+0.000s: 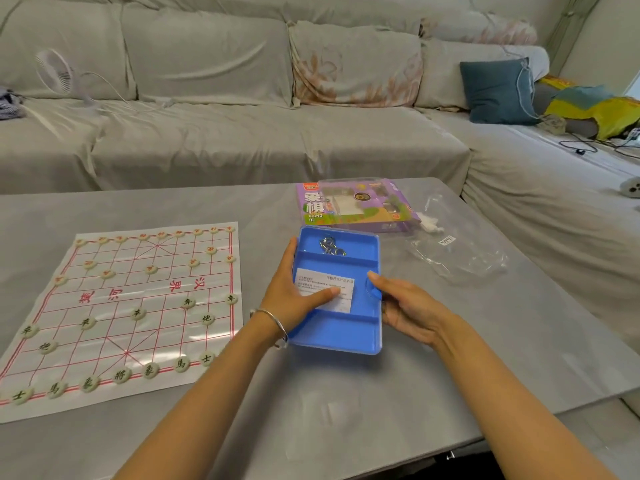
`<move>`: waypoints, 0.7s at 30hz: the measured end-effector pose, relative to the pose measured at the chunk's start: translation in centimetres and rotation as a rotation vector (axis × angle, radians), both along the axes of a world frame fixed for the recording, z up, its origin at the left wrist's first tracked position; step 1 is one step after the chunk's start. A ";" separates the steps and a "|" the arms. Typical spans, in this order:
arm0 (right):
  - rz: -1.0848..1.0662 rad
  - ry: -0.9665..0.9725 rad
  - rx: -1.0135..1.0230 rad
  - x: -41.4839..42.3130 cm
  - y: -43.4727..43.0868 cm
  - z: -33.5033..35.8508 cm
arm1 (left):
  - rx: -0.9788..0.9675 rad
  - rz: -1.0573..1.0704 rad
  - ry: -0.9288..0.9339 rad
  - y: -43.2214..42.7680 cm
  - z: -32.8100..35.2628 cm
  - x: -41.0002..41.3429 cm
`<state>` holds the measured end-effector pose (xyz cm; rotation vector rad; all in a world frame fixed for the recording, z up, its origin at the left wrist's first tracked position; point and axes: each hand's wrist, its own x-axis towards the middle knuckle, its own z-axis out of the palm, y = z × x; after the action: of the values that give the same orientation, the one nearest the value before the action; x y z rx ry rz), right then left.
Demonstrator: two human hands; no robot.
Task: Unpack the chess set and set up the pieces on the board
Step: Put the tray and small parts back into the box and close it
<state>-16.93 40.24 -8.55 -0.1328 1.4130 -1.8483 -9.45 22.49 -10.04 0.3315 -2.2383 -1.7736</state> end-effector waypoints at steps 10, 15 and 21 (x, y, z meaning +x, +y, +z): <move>0.048 0.103 0.059 1.0 -1.0 0.1 | 0.032 -0.029 -0.068 -2.0 0.4 0.2; -0.011 0.073 0.099 0.9 -1.2 -0.2 | 0.019 0.007 -0.070 -1.1 0.2 0.2; -0.038 0.110 0.071 -1.0 0.0 0.2 | -0.022 0.009 -0.014 -0.3 0.9 -1.8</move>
<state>-17.91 40.27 -8.35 -0.1752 1.5654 -1.8435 -11.23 22.22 -9.15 0.3504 -2.2608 -1.7463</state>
